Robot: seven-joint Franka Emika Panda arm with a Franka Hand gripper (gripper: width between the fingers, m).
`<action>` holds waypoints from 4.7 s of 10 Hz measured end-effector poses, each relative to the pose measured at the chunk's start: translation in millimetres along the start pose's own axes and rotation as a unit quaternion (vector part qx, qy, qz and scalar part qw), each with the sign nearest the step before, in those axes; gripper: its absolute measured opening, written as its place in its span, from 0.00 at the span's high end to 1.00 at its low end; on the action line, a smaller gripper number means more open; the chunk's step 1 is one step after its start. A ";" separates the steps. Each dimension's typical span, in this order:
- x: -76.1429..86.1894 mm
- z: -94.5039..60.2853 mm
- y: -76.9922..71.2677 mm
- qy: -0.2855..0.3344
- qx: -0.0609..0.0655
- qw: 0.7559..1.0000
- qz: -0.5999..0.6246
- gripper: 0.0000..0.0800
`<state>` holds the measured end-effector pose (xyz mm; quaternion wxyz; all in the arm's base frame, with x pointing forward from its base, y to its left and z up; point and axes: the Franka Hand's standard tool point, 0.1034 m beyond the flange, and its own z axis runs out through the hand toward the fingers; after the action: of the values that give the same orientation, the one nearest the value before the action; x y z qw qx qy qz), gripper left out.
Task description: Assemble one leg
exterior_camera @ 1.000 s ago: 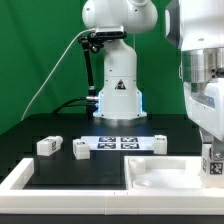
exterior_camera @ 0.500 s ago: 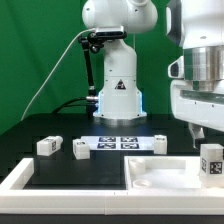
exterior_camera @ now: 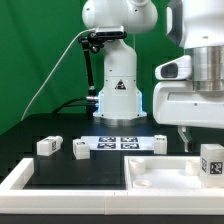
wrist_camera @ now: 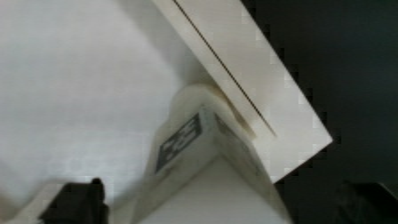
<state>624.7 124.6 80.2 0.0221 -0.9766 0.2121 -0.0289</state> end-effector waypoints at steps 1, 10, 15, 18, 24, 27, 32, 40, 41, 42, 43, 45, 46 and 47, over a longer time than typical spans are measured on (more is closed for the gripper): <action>-0.6 0.0 -1.1 0.003 -0.005 0.999 -0.048 0.19; 1.7 0.1 0.5 0.009 -0.011 0.985 -0.170 0.64; 3.8 0.4 5.5 0.003 0.008 0.996 0.091 0.64; 4.3 0.6 6.5 0.002 0.008 0.965 0.264 0.64; 2.4 0.4 6.9 -0.011 0.009 0.854 0.519 0.64; 1.1 0.6 5.1 -0.018 0.012 0.803 0.596 0.53; 1.2 0.2 4.9 -0.017 0.012 0.853 0.521 0.20; -2.6 -0.9 -1.8 -0.004 0.003 0.999 0.051 0.19; -3.4 -0.6 -3.1 -0.001 0.000 1.000 0.010 0.19; -3.1 -0.5 -2.5 0.001 -0.004 0.999 -0.053 0.19; -3.1 -0.5 -2.4 0.002 -0.006 0.995 -0.099 0.19; 0.3 -1.3 1.8 0.002 -0.014 0.984 -0.180 0.19; 2.1 -1.4 4.3 0.002 -0.015 0.984 -0.180 0.19; 1.4 -1.3 3.1 0.002 -0.014 0.984 -0.177 0.33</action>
Offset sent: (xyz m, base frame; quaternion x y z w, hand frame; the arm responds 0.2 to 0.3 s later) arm 0.0000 0.0000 0.0000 0.0000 0.0000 -0.1593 0.9872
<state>624.6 121.2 81.4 0.0022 -0.9988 0.0361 -0.0317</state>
